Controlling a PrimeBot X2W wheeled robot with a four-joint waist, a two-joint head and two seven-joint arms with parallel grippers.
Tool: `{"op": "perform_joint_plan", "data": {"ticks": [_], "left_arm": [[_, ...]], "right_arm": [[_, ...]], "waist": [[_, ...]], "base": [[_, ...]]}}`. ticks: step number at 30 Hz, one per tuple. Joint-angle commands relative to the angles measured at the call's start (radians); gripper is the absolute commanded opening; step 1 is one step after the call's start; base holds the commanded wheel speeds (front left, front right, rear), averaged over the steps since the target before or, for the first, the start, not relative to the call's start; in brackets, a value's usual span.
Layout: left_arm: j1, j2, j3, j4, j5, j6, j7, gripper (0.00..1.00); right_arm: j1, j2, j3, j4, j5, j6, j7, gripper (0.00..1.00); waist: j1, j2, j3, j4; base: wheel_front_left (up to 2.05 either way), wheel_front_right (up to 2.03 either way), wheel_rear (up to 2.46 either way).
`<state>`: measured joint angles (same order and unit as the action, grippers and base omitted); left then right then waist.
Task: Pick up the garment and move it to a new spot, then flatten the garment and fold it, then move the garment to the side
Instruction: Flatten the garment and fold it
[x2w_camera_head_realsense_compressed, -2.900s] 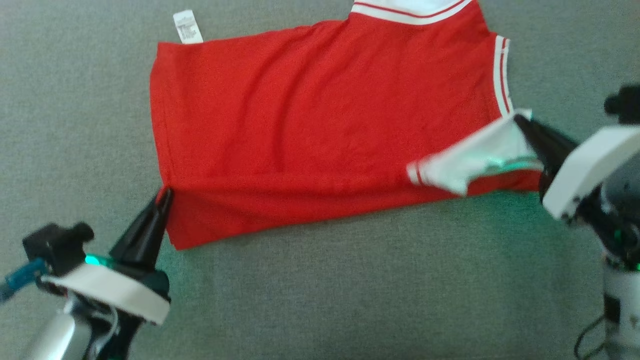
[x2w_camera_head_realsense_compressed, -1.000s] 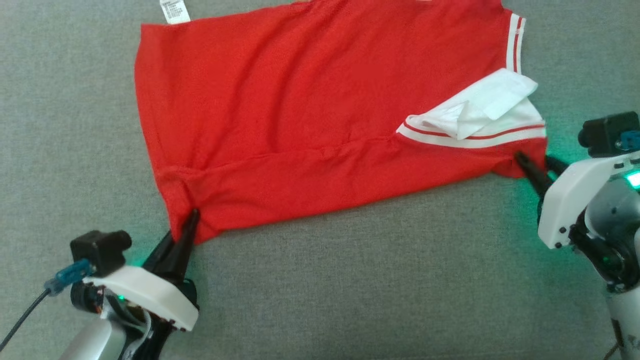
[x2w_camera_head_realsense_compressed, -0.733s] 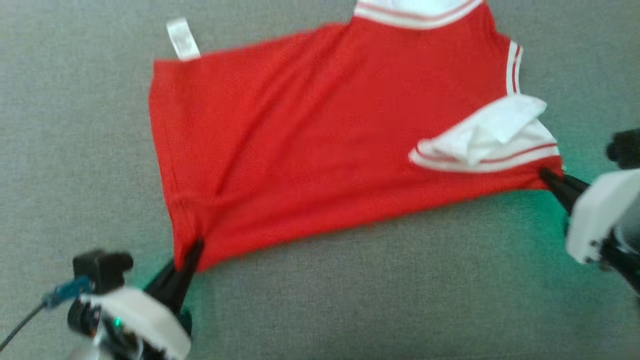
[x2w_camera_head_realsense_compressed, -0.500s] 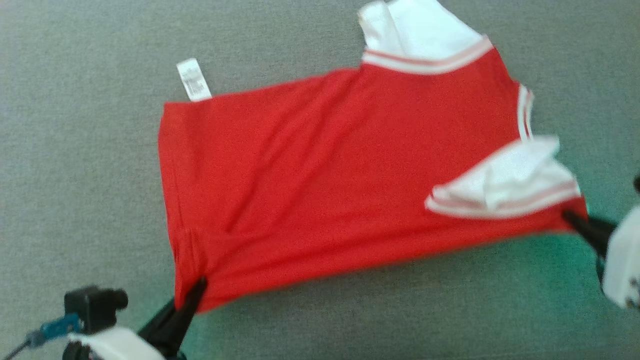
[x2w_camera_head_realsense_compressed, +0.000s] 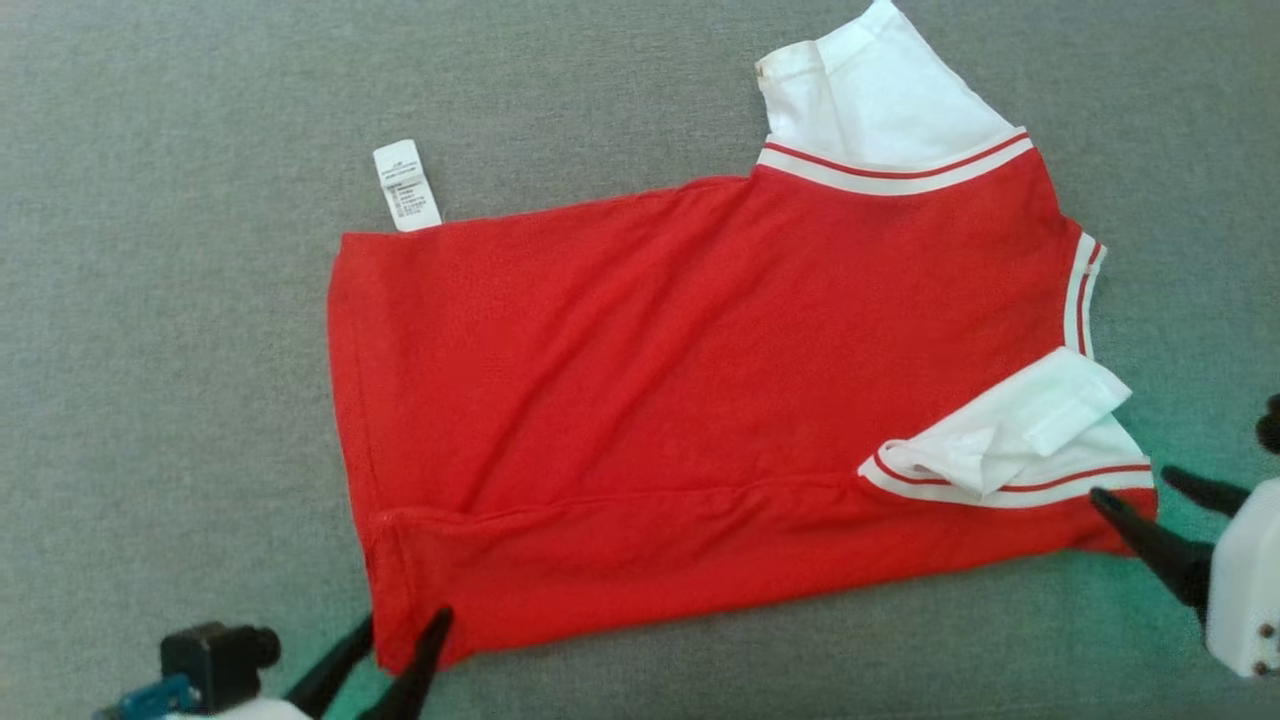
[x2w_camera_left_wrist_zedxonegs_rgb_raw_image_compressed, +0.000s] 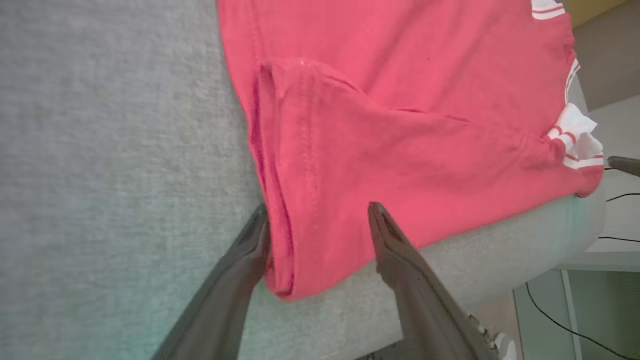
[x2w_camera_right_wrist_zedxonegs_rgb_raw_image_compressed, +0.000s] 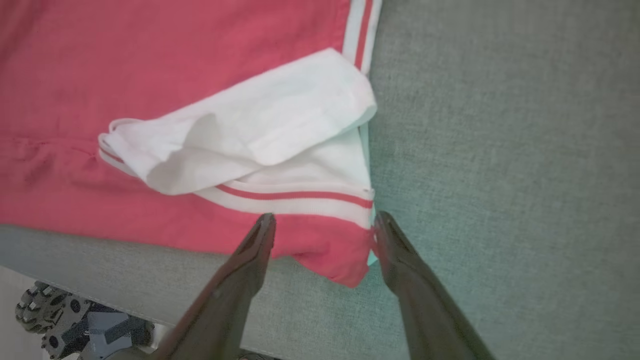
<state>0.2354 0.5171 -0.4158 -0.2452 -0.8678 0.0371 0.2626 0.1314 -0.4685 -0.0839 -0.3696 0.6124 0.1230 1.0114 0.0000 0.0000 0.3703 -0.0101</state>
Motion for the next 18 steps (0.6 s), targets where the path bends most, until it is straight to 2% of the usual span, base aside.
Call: {"op": "perform_joint_plan", "data": {"ticks": [1, 4, 6, 8, 13, 16, 18], "left_arm": [[-0.032, 0.024, 0.055, -0.028, 0.011, 0.012, -0.011, 1.0], [-0.039, 0.055, 0.117, -0.085, 0.008, 0.036, -0.026, 1.0], [-0.088, 0.073, 0.168, -0.109, 0.018, 0.051, -0.041, 1.0], [-0.172, 0.083, 0.183, -0.108, 0.033, 0.045, -0.038, 1.0], [-0.443, 0.011, 0.124, 0.035, 0.071, 0.015, -0.032, 1.0], [-0.567, -0.054, 0.068, 0.172, 0.096, -0.002, -0.027, 1.0], [-0.624, -0.083, 0.034, 0.25, 0.115, -0.018, -0.028, 1.0]], "right_arm": [[0.001, -0.052, -0.015, -0.067, 0.012, 0.008, -0.008, 1.0], [-0.057, -0.061, -0.047, -0.145, 0.048, 0.008, -0.015, 1.0], [-0.15, -0.075, -0.04, -0.159, 0.026, 0.008, -0.021, 1.0], [-0.272, -0.079, -0.001, -0.129, -0.026, 0.008, -0.036, 1.0], [-0.598, 0.011, 0.152, 0.117, -0.187, 0.008, -0.118, 1.0], [-0.737, 0.083, 0.214, 0.309, -0.244, 0.008, -0.175, 1.0], [-0.807, 0.109, 0.241, 0.426, -0.283, 0.008, -0.217, 1.0]], "waist": [[0.0, 0.0, -0.001, 0.004], [0.0, 0.0, 0.017, -0.001], [0.0, 0.0, 0.038, 0.003], [0.0, 0.0, 0.061, 0.015], [0.0, 0.0, 0.108, 0.054], [0.0, 0.0, 0.12, 0.079], [0.0, 0.0, 0.122, 0.093]], "base": [[0.0, 0.0, 0.0], [0.0, 0.0, 0.0], [0.0, 0.0, 0.0], [0.0, 0.0, 0.0], [0.0, 0.0, 0.0], [0.0, 0.0, 0.0], [0.0, 0.0, 0.0]]}}
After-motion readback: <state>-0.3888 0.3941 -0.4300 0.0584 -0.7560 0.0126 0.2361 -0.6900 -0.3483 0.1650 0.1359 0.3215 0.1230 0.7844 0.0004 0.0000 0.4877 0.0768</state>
